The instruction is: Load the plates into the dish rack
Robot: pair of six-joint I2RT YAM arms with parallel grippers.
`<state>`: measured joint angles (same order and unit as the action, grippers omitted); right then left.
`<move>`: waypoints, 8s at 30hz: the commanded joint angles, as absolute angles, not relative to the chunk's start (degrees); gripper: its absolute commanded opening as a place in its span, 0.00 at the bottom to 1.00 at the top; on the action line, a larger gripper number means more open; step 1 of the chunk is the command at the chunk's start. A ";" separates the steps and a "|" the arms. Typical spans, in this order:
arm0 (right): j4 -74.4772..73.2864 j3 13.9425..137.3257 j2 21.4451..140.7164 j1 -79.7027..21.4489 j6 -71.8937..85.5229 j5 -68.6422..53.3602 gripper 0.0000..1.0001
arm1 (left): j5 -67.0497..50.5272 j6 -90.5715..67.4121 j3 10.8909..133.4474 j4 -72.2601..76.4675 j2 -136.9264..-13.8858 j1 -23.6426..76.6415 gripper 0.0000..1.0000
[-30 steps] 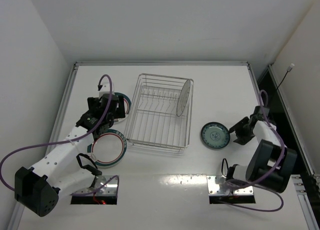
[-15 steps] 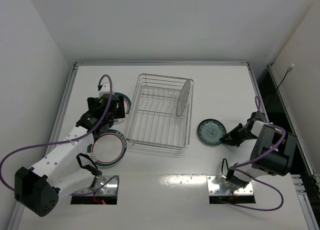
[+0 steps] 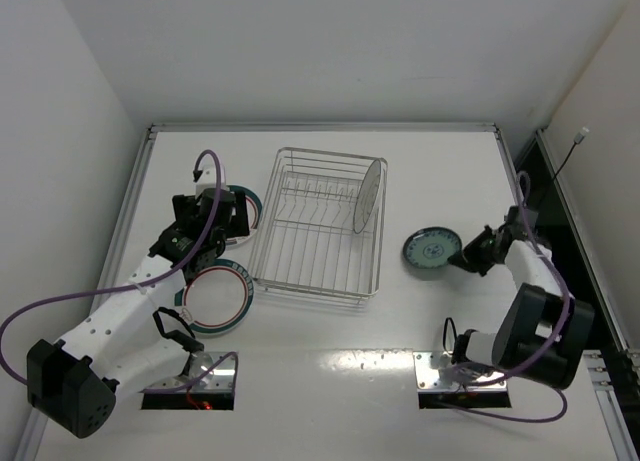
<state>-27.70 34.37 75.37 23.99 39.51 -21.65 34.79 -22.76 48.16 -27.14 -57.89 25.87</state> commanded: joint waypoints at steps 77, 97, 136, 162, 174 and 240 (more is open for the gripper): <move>-69.97 130.35 116.81 -39.55 28.92 53.45 0.00 | 12.05 -19.69 48.96 -25.14 -62.65 24.87 0.90; -67.50 124.02 111.53 -42.01 25.14 56.43 0.00 | -8.09 -32.24 47.47 -24.18 -78.40 24.25 0.00; -59.78 106.27 115.76 -39.82 29.79 49.14 0.04 | 7.46 -62.67 39.98 -15.91 -70.93 43.07 0.27; -38.26 84.67 81.40 -36.57 20.21 19.21 0.58 | 33.85 -49.14 52.49 -38.16 -50.28 26.30 1.00; -29.79 51.18 59.79 -37.18 21.89 0.18 0.59 | -5.06 -43.59 46.49 -17.59 -61.51 -15.10 1.00; -32.34 45.97 67.49 -33.93 23.38 -3.78 0.61 | -46.23 -40.60 48.43 4.21 -102.14 -23.47 0.02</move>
<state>-33.47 46.06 67.79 -34.24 23.14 -3.27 -42.39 -39.42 49.34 -1.54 -105.03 -23.33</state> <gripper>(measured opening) 0.611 0.044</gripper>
